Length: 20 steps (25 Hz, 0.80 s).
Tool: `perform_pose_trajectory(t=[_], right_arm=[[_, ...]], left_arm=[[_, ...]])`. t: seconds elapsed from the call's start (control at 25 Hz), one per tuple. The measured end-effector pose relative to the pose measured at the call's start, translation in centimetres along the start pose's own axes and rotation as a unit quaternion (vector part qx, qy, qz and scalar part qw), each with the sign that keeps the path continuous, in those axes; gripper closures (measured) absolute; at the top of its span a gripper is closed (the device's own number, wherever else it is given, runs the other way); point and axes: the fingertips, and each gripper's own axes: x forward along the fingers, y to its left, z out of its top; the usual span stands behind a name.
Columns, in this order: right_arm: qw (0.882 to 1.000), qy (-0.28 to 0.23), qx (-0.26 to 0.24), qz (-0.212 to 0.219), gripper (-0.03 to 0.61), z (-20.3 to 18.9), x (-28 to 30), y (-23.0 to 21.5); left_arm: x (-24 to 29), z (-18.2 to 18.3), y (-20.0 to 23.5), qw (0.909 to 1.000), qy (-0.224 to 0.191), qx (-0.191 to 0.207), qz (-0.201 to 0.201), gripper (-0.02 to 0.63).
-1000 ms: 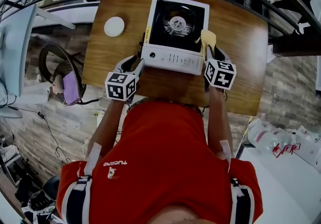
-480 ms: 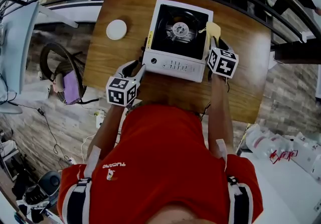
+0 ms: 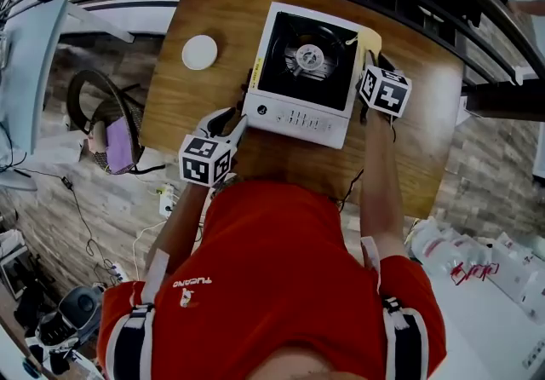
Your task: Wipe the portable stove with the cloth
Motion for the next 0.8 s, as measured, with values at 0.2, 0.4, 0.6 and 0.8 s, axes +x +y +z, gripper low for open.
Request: perform_pose_trajectory(t=[0.2, 0.4, 0.6, 0.8], right_arm=[[1.0, 0.004, -0.029, 0.005, 0.493, 1.6, 1.8, -0.5], [0.998, 0.008, -0.061, 0.011, 0.494, 3.0, 3.3, -1.1], [0.996, 0.008, -0.089, 0.02, 0.494, 4.2, 4.8, -1.4], [0.99, 0.013, -0.136, 0.038, 0.493, 5.4, 6.0, -1.0]], left_arm=[[0.0, 0.0, 0.1, 1.0, 0.001, -0.003, 0.002, 0.486], [-0.1, 0.2, -0.1, 1.0, 0.005, -0.004, 0.006, 0.486], [-0.1, 0.1, 0.0, 0.9999, 0.01, -0.001, 0.008, 0.486], [0.0, 0.1, 0.0, 0.9998, 0.014, -0.001, 0.01, 0.486]])
